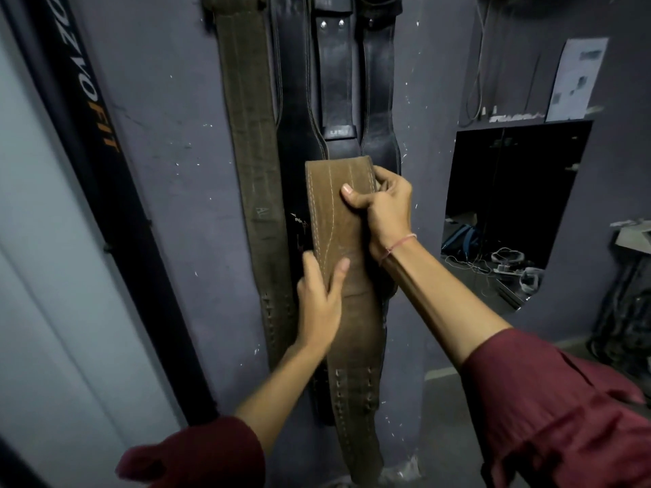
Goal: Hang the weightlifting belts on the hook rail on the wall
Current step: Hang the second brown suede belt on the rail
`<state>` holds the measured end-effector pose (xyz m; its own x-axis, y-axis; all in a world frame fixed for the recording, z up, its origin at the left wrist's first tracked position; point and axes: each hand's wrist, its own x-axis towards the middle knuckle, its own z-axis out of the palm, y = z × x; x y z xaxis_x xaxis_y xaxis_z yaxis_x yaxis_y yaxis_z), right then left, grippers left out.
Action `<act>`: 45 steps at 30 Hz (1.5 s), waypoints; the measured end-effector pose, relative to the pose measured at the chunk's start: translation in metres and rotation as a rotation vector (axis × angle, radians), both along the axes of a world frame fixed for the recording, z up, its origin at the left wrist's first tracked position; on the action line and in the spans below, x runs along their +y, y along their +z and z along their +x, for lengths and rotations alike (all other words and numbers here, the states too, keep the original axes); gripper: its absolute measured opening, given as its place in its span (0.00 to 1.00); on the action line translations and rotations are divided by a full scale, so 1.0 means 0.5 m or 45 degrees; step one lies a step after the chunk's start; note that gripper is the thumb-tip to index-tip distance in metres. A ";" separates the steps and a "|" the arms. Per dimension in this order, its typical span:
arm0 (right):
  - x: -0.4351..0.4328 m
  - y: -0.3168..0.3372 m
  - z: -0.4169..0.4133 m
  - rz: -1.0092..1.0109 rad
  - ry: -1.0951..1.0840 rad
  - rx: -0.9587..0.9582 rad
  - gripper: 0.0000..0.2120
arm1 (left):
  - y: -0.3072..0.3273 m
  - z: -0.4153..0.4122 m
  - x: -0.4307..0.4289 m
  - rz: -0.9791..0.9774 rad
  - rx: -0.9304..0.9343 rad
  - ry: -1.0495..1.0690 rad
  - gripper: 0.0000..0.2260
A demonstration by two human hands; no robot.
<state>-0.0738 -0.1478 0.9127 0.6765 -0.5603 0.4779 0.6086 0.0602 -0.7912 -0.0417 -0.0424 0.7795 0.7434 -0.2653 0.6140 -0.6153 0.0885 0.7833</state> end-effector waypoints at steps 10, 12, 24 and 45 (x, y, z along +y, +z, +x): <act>-0.038 -0.027 -0.016 0.038 -0.029 0.004 0.14 | -0.042 -0.042 -0.008 -0.128 0.254 -0.164 0.09; -0.035 -0.048 -0.023 0.008 -0.010 0.020 0.15 | 0.035 -0.032 -0.024 -0.195 0.183 -0.113 0.09; -0.052 -0.112 -0.065 -0.161 0.159 0.224 0.16 | 0.232 0.022 -0.049 -0.352 0.669 -0.261 0.04; -0.064 -0.107 -0.040 -0.193 0.061 0.151 0.11 | 0.280 0.028 -0.013 -0.278 1.158 -0.381 0.15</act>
<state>-0.0938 -0.1798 0.8591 0.7572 -0.4538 0.4697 0.5100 -0.0385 -0.8593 -0.0279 -0.0489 0.9193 0.8775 -0.4687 -0.1016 0.2862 0.3419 0.8951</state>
